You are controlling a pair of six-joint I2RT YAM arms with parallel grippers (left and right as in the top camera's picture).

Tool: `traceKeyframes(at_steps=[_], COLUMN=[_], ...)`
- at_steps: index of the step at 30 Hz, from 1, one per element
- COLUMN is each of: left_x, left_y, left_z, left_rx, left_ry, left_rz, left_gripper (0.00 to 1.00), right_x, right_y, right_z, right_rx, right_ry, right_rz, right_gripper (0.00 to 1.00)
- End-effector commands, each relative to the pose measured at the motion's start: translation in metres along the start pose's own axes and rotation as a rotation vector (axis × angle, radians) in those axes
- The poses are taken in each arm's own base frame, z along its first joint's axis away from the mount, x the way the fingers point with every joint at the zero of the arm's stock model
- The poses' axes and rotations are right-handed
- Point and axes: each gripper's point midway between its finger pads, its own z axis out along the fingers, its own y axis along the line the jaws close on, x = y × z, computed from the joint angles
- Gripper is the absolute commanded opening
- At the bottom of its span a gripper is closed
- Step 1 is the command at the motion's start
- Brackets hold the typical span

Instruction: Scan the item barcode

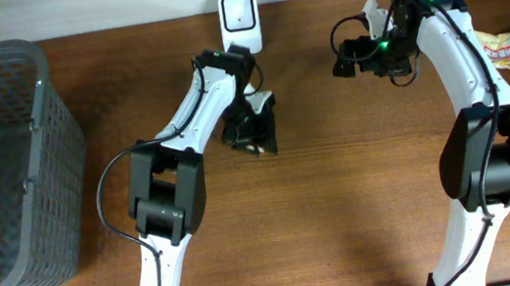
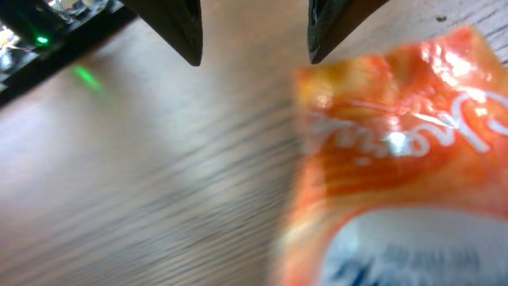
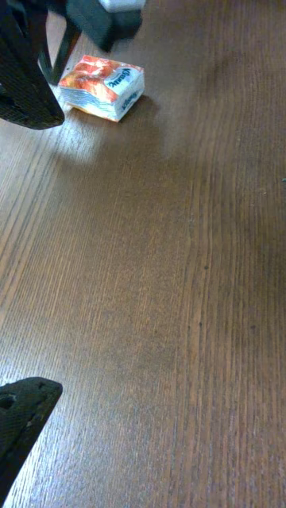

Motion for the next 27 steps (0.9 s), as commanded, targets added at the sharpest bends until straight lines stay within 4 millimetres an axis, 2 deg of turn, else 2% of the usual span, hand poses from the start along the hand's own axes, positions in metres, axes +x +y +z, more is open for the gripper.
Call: traceKeyframes(at_steps=[1,2,3,5,6,7,9,14,16,18,21,22,23,25,27], left_x=[-0.024,-0.035,-0.049,-0.052,-0.051,-0.049,-0.048,-0.058,-0.058,-0.058,-0.058,-0.059,-0.059,-0.059,-0.059], left_y=[-0.025,-0.017,0.019,0.074,0.096,0.106,0.126,0.130,0.130,0.130,0.130,0.129,0.128,0.128,0.128], left_z=[-0.045,-0.072,-0.109,-0.136,-0.144,-0.148,-0.155,-0.159,-0.159,-0.159,-0.159,-0.158,-0.158,-0.158,-0.158], left_rx=[0.040,-0.047,-0.243,-0.434,-0.479,-0.476,-0.463,-0.454,-0.454,-0.454,-0.454,-0.454,-0.454,-0.454,-0.454], left_ry=[-0.124,-0.200,-0.311,-0.378,-0.386,-0.390,-0.413,-0.462,-0.462,-0.461,-0.462,-0.461,-0.461,-0.461,-0.461], left_rz=[0.058,0.070,-0.006,-0.160,-0.214,-0.246,-0.342,-0.361,-0.361,-0.361,-0.361,-0.359,-0.357,-0.357,-0.357], left_gripper=[0.45,0.55,0.73,0.91,0.95,0.99,0.99,0.99,0.99,0.99,0.99,0.99,0.99,0.99,0.99], right_x=[0.001,0.001,0.001,0.001,0.001,0.001,0.001,-0.007,0.001,0.016,0.053,0.054,0.060,0.072,0.078], right_y=[0.001,0.001,0.001,0.001,0.001,0.001,0.001,0.002,0.031,0.061,0.119,0.116,0.110,0.119,0.134], right_z=[-0.002,-0.002,-0.002,-0.002,-0.002,-0.002,-0.002,-0.002,-0.001,0.017,0.068,0.077,0.087,0.100,0.117], right_rx=[0.008,0.008,0.008,0.008,0.008,0.008,0.008,0.005,-0.140,-0.205,-0.224,-0.151,-0.047,-0.042,-0.066], right_ry=[-0.001,-0.001,-0.001,-0.001,-0.001,-0.001,-0.001,-0.035,0.001,0.050,0.125,0.126,0.132,0.154,0.131], right_rz=[-0.007,-0.007,-0.007,-0.007,-0.007,-0.007,-0.007,-0.018,-0.001,-0.038,-0.174,-0.080,0.153,0.277,0.288], right_gripper=[0.99,0.99,0.99,0.99,0.99,0.99,0.98,0.99,0.99,0.99,0.99,0.99,0.99,0.99,0.99])
